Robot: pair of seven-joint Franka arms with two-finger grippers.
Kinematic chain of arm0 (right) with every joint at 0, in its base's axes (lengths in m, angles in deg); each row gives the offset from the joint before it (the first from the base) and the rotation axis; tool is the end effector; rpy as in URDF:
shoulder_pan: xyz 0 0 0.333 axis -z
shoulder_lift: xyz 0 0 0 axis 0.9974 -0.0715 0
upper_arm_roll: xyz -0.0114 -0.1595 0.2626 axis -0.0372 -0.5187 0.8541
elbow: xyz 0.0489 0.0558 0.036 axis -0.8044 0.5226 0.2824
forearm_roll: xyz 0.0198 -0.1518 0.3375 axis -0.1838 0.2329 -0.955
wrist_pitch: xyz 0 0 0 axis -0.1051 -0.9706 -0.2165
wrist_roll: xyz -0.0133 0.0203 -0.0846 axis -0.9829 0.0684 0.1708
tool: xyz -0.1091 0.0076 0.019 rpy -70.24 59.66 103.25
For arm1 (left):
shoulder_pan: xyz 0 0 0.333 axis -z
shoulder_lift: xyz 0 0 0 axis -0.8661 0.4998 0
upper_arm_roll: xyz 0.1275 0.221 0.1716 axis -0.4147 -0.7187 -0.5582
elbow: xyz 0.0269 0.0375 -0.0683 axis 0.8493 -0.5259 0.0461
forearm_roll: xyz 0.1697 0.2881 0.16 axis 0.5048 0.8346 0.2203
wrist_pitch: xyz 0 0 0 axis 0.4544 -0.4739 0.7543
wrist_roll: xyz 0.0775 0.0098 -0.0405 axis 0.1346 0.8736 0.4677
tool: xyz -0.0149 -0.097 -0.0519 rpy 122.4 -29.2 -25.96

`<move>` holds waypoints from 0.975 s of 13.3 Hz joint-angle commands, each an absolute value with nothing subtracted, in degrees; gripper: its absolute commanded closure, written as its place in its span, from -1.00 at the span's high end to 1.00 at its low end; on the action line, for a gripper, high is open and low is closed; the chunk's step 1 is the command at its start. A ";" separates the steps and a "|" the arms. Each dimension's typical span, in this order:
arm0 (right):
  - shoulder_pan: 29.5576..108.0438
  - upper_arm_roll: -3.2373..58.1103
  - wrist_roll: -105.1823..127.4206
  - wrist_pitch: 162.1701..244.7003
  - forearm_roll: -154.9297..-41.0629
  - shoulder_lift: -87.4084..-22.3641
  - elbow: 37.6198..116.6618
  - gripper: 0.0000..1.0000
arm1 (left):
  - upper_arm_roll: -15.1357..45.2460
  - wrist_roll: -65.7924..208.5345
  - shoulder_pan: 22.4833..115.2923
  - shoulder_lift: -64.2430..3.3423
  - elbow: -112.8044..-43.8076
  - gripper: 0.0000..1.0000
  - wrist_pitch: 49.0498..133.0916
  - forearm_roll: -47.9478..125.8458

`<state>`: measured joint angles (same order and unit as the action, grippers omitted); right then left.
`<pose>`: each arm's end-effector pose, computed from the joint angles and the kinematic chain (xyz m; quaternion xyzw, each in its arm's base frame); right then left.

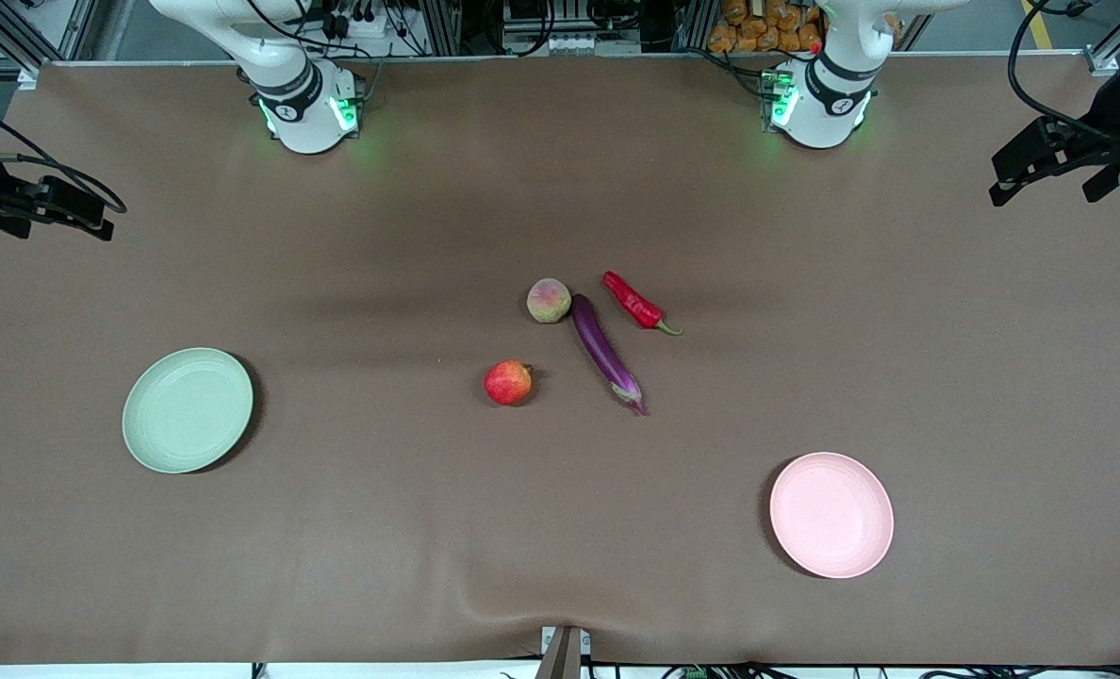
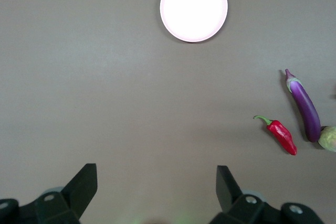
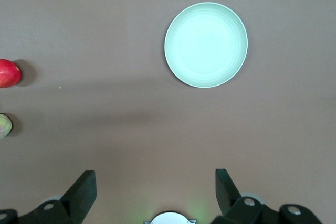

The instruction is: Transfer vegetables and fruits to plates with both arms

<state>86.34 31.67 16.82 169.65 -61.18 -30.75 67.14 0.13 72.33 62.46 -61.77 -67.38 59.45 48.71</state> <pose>0.5122 -0.0146 0.6148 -0.9981 0.0201 0.0576 0.0016 0.4900 -0.0496 0.6663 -0.9996 -0.0152 -0.0215 0.0071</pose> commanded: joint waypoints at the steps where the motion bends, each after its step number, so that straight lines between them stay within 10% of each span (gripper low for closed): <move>1: 87.22 32.18 15.89 168.07 -63.24 -30.19 66.80 1.00 | 0.16 72.22 62.65 -61.52 -66.22 1.00 57.94 48.47; 13: 87.22 32.18 15.71 168.23 -63.35 -30.28 66.27 1.00 | 2.51 75.55 62.39 -59.85 -68.85 1.00 56.62 48.73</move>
<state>86.34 31.66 16.53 168.88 -62.39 -30.75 66.71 0.68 74.42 62.52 -59.65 -68.27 57.45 48.71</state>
